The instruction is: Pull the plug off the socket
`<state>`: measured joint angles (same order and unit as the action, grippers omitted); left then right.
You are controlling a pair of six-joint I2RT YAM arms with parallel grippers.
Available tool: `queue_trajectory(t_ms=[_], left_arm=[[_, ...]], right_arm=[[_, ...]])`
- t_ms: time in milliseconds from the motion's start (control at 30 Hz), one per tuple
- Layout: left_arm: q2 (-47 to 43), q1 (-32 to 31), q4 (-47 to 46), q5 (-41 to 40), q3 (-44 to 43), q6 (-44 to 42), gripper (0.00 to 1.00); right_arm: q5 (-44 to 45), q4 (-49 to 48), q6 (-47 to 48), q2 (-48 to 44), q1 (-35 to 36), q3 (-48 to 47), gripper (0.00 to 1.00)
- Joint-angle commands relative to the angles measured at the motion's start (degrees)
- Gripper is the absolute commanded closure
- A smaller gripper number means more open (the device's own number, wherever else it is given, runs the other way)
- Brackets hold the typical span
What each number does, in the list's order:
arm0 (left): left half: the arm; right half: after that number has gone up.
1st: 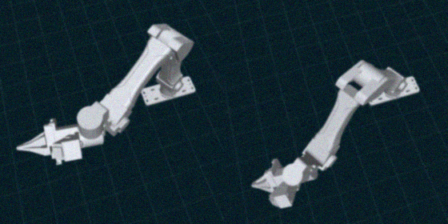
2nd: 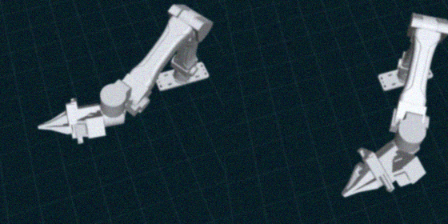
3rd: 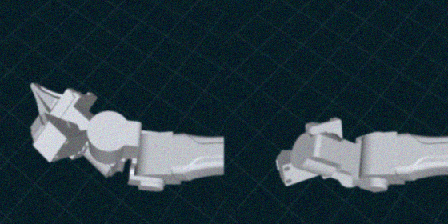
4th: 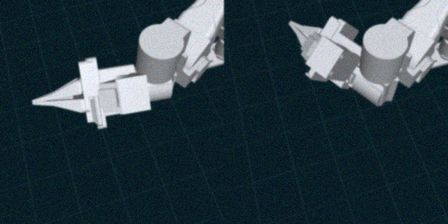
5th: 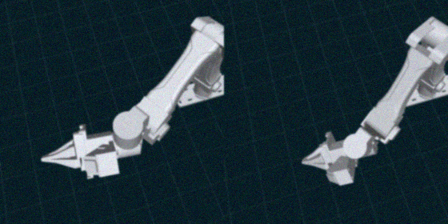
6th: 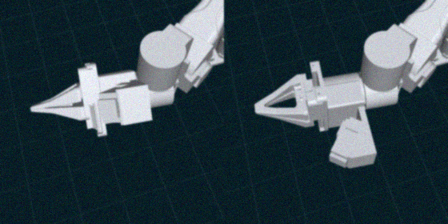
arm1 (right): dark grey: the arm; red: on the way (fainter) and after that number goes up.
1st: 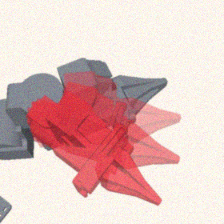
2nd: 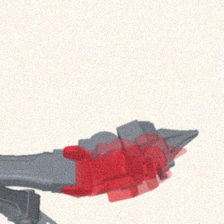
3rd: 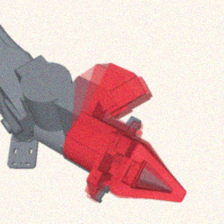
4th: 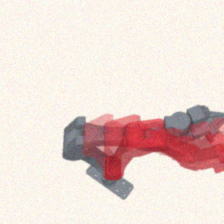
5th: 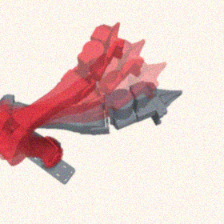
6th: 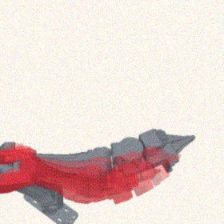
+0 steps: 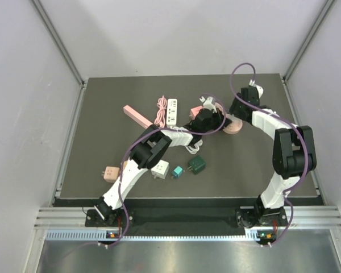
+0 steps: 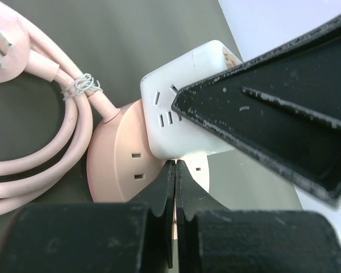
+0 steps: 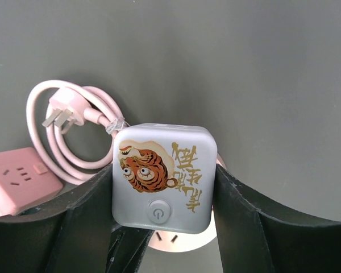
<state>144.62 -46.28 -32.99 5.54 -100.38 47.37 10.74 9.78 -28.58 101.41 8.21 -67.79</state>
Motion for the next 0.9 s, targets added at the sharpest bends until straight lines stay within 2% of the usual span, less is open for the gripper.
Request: queue_trajectory(t_ms=[0,133,267,400,500,600,667,700,867], left_arm=[[3.21,0.84,13.66,-2.64,1.85,-3.17,1.0],[3.39,0.84,14.1,-2.47,1.41,-3.25,1.0],[3.65,0.84,14.54,-2.11,0.97,-3.17,1.0],[3.57,0.84,14.71,-1.94,0.97,-3.25,1.0],[3.74,0.76,14.71,-2.11,0.71,-3.34,1.0],[3.92,0.84,14.8,-1.94,0.62,-3.34,1.0],[3.83,0.84,14.8,-1.94,0.62,-3.34,1.0],[3.83,0.84,14.8,-1.85,0.62,-3.43,1.0],[3.83,0.93,14.89,-1.59,0.53,-3.34,1.0]], right_arm=[[-8.89,-6.09,-5.17,-4.37,-2.67,-0.15,1.0],[-8.9,-6.35,-5.18,-4.02,-2.32,-0.67,1.0],[-2.05,-3.63,-2.71,-3.58,3.38,-3.22,1.0],[4.54,-1.26,-0.17,-3.85,4.36,-5.33,1.0],[6.3,0.15,1.06,-4.02,4.36,-7.09,1.0],[3.87,0.42,-0.33,-4.29,3.14,-7.53,1.0],[-1.31,-0.98,-2.61,-4.37,0.94,-6.66,1.0],[-6.82,-3.08,-4.8,-4.2,-0.02,-5.61,1.0],[-10.38,-3.98,-6.4,-2.18,-1.0,-5.78,1.0]])
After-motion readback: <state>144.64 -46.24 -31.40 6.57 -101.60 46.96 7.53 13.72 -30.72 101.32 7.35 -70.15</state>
